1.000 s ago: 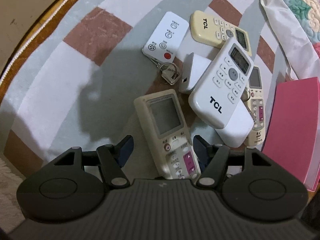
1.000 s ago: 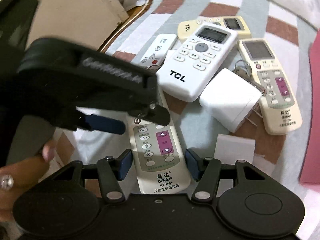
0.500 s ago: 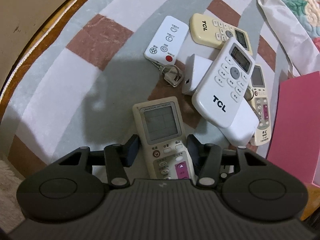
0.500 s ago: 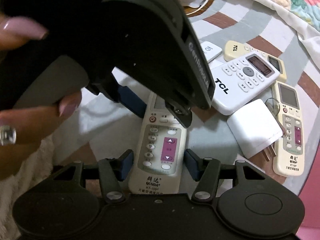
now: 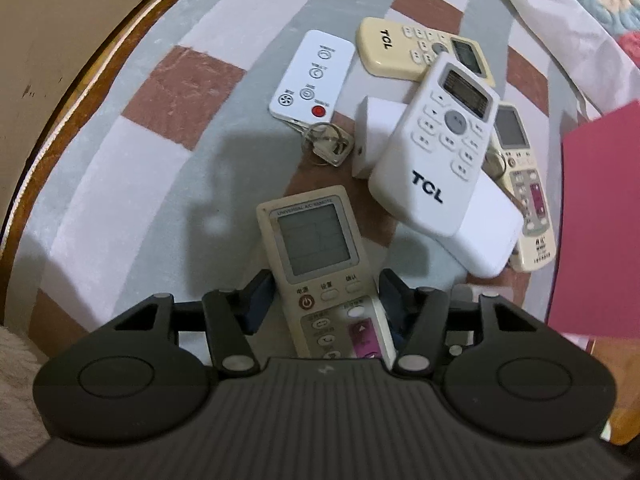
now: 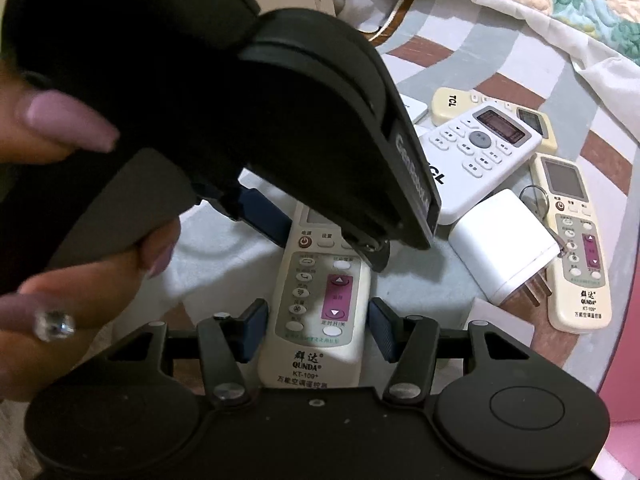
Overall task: Organize rigid objects
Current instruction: 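Carry the cream remote into the pink box and open the left gripper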
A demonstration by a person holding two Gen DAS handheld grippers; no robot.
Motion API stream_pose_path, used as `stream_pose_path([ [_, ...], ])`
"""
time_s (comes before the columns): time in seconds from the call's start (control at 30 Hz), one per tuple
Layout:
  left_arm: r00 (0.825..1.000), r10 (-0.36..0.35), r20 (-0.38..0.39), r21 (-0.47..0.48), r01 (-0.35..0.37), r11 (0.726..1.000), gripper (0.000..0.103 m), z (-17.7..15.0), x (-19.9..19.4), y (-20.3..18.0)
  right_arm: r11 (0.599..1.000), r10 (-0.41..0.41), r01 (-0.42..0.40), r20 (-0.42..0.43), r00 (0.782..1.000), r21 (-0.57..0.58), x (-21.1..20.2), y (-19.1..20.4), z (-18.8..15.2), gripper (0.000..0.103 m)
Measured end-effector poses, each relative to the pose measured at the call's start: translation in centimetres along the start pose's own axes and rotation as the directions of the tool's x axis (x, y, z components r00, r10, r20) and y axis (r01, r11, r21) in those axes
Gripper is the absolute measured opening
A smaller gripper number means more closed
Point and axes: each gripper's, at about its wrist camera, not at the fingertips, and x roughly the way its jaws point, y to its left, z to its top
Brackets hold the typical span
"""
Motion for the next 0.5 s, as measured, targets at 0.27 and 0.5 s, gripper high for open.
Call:
stream_pose_path([
  [0.27,0.997,-0.044,0.056,-0.012,0.045,0.999,0.056,-0.4,-3.7,0.7,0.998,-0.029,0.034,0.077,0.997,-0.054,-3.1,1.9,-0.5,0.061],
  [0.5,0.986,-0.081,0.149,0.042,0.076,0.996,0.056,-1.2,-9.3,-0.9,0.996,-0.067,0.078,0.187,0.980,-0.052,-8.2,3.1,-0.8,0.061],
])
